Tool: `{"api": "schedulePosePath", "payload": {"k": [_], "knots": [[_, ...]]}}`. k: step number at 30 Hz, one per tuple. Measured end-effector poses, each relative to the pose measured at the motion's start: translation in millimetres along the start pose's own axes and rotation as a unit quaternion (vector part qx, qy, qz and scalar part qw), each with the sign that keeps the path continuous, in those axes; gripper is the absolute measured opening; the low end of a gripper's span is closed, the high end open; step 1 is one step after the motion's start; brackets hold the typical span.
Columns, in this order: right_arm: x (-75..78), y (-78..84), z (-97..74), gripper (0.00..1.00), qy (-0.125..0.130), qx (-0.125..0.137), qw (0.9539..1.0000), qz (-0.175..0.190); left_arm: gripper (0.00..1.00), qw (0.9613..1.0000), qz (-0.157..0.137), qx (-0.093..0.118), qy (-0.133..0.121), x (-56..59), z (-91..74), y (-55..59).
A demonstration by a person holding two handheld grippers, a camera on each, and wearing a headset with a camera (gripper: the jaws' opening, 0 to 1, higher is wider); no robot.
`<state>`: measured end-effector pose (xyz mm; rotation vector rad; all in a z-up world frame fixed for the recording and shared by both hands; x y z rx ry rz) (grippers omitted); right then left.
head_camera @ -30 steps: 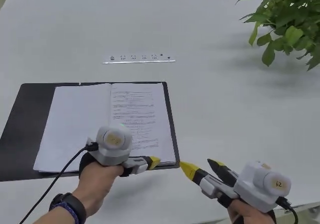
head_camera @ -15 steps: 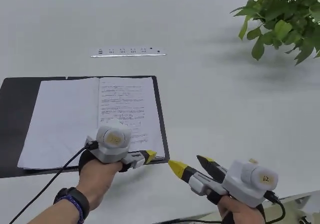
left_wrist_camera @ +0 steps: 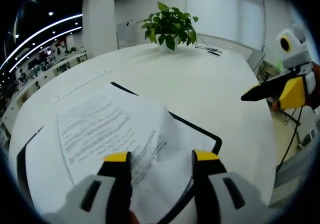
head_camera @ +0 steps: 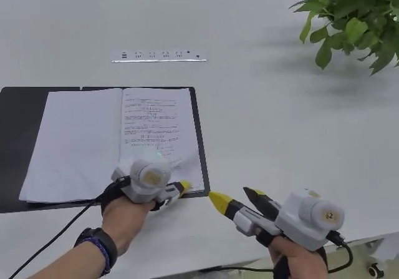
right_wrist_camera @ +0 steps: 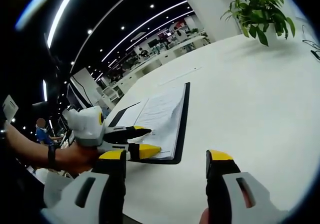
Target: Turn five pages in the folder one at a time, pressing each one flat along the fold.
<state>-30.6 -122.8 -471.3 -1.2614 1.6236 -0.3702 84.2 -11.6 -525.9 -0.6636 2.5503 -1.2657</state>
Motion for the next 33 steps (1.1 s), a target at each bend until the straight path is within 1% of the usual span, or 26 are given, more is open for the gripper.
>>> {"api": "schedulePosePath", "payload": {"k": [3, 8, 11, 14, 17, 18, 19, 20, 22, 23, 24, 25, 27, 29, 33], "knots": [[0.3, -0.4, 0.6, 0.63, 0.000, 0.000, 1.0000, 0.001, 0.41, 1.0000, -0.004, 0.000, -0.003, -5.0, -0.3, -0.2], [1.5, -1.2, 1.8, 0.62, -0.001, 0.000, 1.0000, 0.000, 0.37, 0.9999, -0.016, 0.001, -0.001, -9.2, -1.1, -0.5], [0.1, -4.2, 8.8, 0.60, -0.009, -0.001, 1.0000, 0.001, 0.35, 0.9998, -0.019, 0.000, 0.000, -10.1, -0.9, -0.4], [-2.0, -10.2, 21.4, 0.59, -0.019, -0.003, 0.9998, -0.006, 0.34, 0.9997, -0.022, 0.000, 0.003, -10.8, -1.5, -0.3], [-5.6, -21.3, 39.3, 0.57, -0.036, 0.006, 0.9993, 0.001, 0.33, 0.9997, -0.026, 0.001, 0.005, -12.4, -2.0, -0.5], [-9.7, -26.5, 50.5, 0.56, -0.054, 0.015, 0.9983, 0.017, 0.32, 0.9996, -0.027, 0.001, 0.005, -13.0, -1.9, -0.4], [-9.6, -27.6, 57.9, 0.56, -0.057, 0.009, 0.9981, 0.020, 0.32, 0.9996, -0.029, 0.001, 0.005, -13.2, -2.1, -0.3], [-10.1, -30.2, 68.1, 0.56, -0.060, 0.002, 0.9981, 0.013, 0.31, 0.9995, -0.031, 0.002, 0.005, -13.6, -2.4, -0.3], [-12.6, -35.3, 80.3, 0.56, -0.066, 0.001, 0.9977, 0.012, 0.30, 0.9995, -0.033, 0.001, 0.005, -14.1, -2.7, 0.0], [-15.7, -38.9, 89.0, 0.56, -0.075, 0.002, 0.9970, 0.021, 0.29, 0.9994, -0.035, 0.002, 0.005, -14.7, -2.9, 0.1], [-17.6, -41.8, 96.6, 0.56, -0.082, 0.002, 0.9963, 0.025, 0.29, 0.9995, -0.031, 0.000, 0.004, -15.0, -2.9, 0.3], [-18.3, -43.1, 101.8, 0.56, -0.083, 0.001, 0.9962, 0.025, 0.28, 0.9997, -0.024, -0.003, 0.003, -15.2, -3.1, 0.6], [-21.5, -45.2, 112.7, 0.55, -0.091, -0.010, 0.9955, 0.024, 0.28, 0.9996, -0.030, -0.001, 0.003, -15.3, -3.2, 0.7], [-21.1, -48.8, 121.5, 0.55, -0.092, -0.012, 0.9953, 0.026, 0.27, 0.9994, -0.034, 0.000, 0.002, -16.0, -4.0, 1.1], [-18.9, -52.5, 132.2, 0.54, -0.096, -0.011, 0.9942, 0.046, 0.27, 0.9992, -0.041, 0.001, 0.003, -17.6, -5.4, 2.2]]}}
Point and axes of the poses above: the centre of the closed fingertips' face, and the gripper's own axes: z roughly forward along the fingers, x roughly to its right, y roughly out of its underside, the point moved 4 cm from there along -z, roughly backward along the fingers, and after that the axes turned 1 degree about z, right-handed, at the moved point
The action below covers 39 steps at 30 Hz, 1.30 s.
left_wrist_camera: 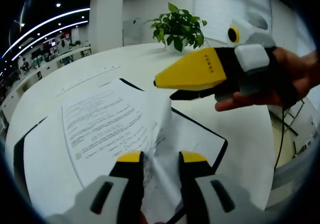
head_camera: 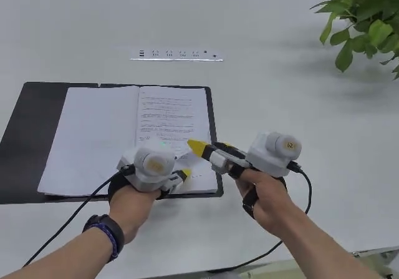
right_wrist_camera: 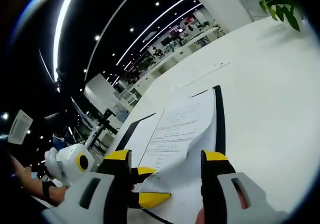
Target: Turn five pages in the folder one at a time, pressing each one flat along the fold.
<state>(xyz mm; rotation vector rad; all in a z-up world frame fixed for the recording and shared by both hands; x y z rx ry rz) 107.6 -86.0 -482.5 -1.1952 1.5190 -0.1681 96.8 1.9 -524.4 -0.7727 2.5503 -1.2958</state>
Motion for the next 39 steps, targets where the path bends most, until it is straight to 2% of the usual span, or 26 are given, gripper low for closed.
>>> {"api": "schedulePosePath", "payload": {"k": [2, 5, 7, 8, 11, 13, 17, 19, 21, 23, 24, 25, 28, 31, 34, 39], "knots": [[5.0, 0.9, 6.2, 0.53, -0.001, -0.005, 0.9998, 0.017, 0.27, 1.0000, -0.007, 0.000, 0.000, -0.2, -1.3, 0.6], [5.7, 2.5, 9.3, 0.51, -0.007, -0.010, 0.9997, 0.023, 0.33, 0.9999, -0.012, -0.003, 0.009, 2.9, -3.1, 1.5], [6.9, 3.5, 8.7, 0.48, -0.009, -0.010, 0.9993, 0.034, 0.36, 0.9997, -0.013, -0.008, 0.016, 5.8, -5.8, 2.4], [6.9, 3.7, 8.2, 0.46, -0.008, -0.009, 0.9993, 0.035, 0.39, 0.9994, -0.023, -0.013, 0.020, 7.0, -8.8, 2.8], [6.0, 5.6, 4.5, 0.39, -0.013, -0.007, 0.9989, 0.045, 0.45, 0.9991, -0.029, -0.023, 0.020, 7.4, -16.9, 6.3], [3.3, 7.2, 2.3, 0.30, -0.024, -0.002, 0.9974, 0.068, 0.52, 0.9988, -0.028, -0.033, 0.024, 11.0, -23.8, 10.7], [1.2, 15.5, 0.6, 0.11, -0.029, -0.010, 0.9972, 0.068, 0.59, 0.9983, -0.013, -0.045, 0.034, 15.8, -39.2, 17.0], [-3.0, 20.1, -0.5, 0.02, -0.034, -0.016, 0.9968, 0.070, 0.60, 0.9982, -0.015, -0.047, 0.033, 10.7, -47.3, 20.2], [-2.8, 26.1, -0.6, 0.00, -0.029, -0.028, 0.9959, 0.081, 0.61, 0.9984, -0.019, -0.048, 0.024, 3.7, -57.6, 21.8], [-6.0, 22.8, -1.4, 0.00, -0.039, -0.011, 0.9945, 0.096, 0.62, 0.9984, -0.027, -0.049, 0.014, -3.5, -66.8, 22.3], [-9.3, 19.3, -1.4, 0.00, -0.049, 0.001, 0.9914, 0.122, 0.63, 0.9985, -0.035, -0.041, 0.006, -8.0, -75.0, 20.6], [-10.8, 17.2, -1.8, 0.00, -0.051, 0.006, 0.9901, 0.131, 0.63, 0.9986, -0.036, -0.038, 0.002, -10.7, -80.0, 19.9], [-17.1, 11.3, -0.5, 0.00, -0.056, 0.013, 0.9895, 0.133, 0.65, 0.9988, -0.034, -0.033, -0.015, -23.0, -98.0, 20.5], [-28.2, 5.9, 3.4, 0.00, -0.068, 0.014, 0.9890, 0.130, 0.66, 0.9982, -0.045, -0.025, -0.030, -32.6, -111.4, 22.0], [-42.0, 0.5, 7.4, 0.00, -0.080, 0.016, 0.9891, 0.122, 0.67, 0.9976, -0.052, -0.019, -0.040, -38.2, -123.0, 22.7], [-61.3, -7.6, 20.0, 0.00, -0.103, 0.025, 0.9867, 0.123, 0.68, 0.9969, -0.059, -0.006, -0.052, -43.7, -140.1, 19.9]]}}
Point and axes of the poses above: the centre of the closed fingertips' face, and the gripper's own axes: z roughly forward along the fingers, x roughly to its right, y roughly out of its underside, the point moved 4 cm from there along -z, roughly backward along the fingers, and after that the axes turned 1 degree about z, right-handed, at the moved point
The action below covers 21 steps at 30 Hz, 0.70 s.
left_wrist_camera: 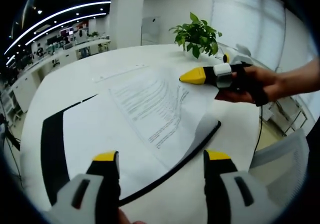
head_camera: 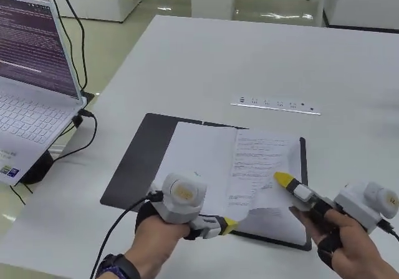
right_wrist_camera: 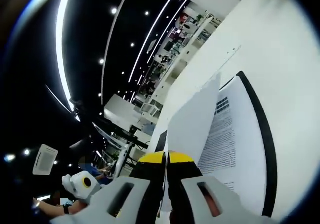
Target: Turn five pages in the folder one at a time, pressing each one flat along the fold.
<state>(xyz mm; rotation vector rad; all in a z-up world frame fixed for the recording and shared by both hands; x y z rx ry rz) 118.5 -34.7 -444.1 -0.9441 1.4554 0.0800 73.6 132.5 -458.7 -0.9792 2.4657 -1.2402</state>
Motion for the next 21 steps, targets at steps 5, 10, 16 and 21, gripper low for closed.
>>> {"api": "schedulePosePath", "payload": {"k": [5, 10, 16, 21], "knots": [[-23.0, 2.2, 20.5, 0.00, -0.022, -0.009, 0.9997, -0.009, 0.68, 0.9997, -0.015, 0.011, -0.015, -8.1, -11.1, 1.9], [-39.2, 9.0, 38.8, 0.00, -0.038, -0.020, 0.9990, -0.016, 0.68, 0.9993, -0.023, 0.014, -0.025, -13.5, -20.8, 7.3], [-55.3, 21.9, 56.0, 0.00, -0.050, -0.032, 0.9981, -0.016, 0.69, 0.9984, -0.037, 0.023, -0.035, -22.9, -33.8, 11.4], [-65.0, 31.8, 67.5, 0.00, -0.056, -0.040, 0.9975, -0.015, 0.71, 0.9980, -0.046, 0.023, -0.038, -27.1, -41.2, 17.0]]}}
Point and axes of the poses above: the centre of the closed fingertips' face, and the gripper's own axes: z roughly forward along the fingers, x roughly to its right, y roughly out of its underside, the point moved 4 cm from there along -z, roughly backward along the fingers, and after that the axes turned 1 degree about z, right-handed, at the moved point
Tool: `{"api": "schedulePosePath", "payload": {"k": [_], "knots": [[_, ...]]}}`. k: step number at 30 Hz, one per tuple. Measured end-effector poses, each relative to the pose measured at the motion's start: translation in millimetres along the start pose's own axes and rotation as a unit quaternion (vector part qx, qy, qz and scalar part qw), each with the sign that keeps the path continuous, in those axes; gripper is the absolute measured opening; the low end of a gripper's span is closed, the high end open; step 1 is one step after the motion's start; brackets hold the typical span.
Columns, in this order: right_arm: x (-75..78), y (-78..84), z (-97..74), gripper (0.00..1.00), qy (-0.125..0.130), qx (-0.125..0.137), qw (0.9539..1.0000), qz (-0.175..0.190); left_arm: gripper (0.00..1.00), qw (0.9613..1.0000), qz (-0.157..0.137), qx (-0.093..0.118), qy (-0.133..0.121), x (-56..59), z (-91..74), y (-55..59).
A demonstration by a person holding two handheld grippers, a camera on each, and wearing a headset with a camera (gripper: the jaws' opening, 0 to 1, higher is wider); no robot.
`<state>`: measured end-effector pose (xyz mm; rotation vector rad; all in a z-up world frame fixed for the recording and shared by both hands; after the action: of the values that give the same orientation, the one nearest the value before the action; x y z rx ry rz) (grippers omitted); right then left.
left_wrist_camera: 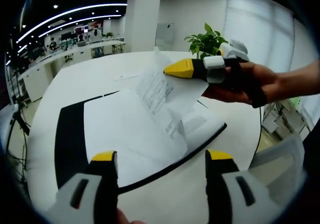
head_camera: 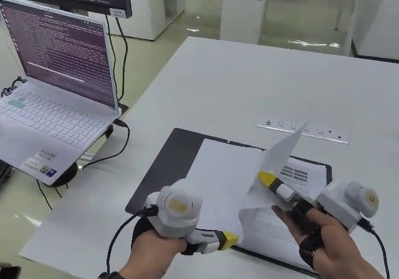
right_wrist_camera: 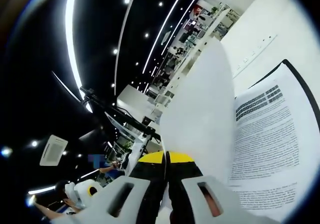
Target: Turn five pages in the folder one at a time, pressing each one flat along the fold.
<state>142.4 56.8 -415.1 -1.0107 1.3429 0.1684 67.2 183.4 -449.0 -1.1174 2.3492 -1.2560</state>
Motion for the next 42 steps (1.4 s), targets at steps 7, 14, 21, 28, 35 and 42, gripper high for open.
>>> {"api": "schedulePosePath", "payload": {"k": [7, 14, 21, 28, 35, 42], "knots": [[-8.9, 11.4, 24.5, 0.00, -0.006, -0.015, 0.9998, 0.006, 0.71, 0.9997, 0.016, -0.012, -0.017, -8.1, -6.6, 7.5], [-12.9, 30.8, 47.6, 0.00, -0.009, -0.038, 0.9992, 0.011, 0.75, 0.9996, -0.005, -0.002, -0.029, -20.0, -18.3, 11.0], [-10.4, 48.4, 69.3, 0.00, -0.004, -0.058, 0.9980, 0.026, 0.75, 0.9983, -0.032, 0.008, -0.049, -35.1, -30.1, 17.3], [1.1, 59.4, 87.1, 0.00, 0.011, -0.071, 0.9968, 0.036, 0.76, 0.9971, -0.047, 0.010, -0.059, -46.1, -37.4, 23.2], [13.8, 69.2, 98.4, 0.00, 0.025, -0.081, 0.9954, 0.044, 0.77, 0.9961, -0.058, 0.012, -0.066, -52.9, -41.4, 24.9], [25.7, 81.8, 109.6, 0.00, 0.045, -0.093, 0.9934, 0.051, 0.76, 0.9951, -0.068, 0.012, -0.070, -57.0, -42.7, 26.7]]}}
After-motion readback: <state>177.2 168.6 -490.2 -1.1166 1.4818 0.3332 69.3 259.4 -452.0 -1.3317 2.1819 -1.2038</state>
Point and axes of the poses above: the centre of the closed fingertips' face, and the gripper's own axes: z roughly forward along the fingers, x roughly to its right, y roughly out of its underside, the point moved 4 cm from there along -z, roughly backward along the fingers, and after that the axes turned 1 degree about z, right-handed, at the moved point
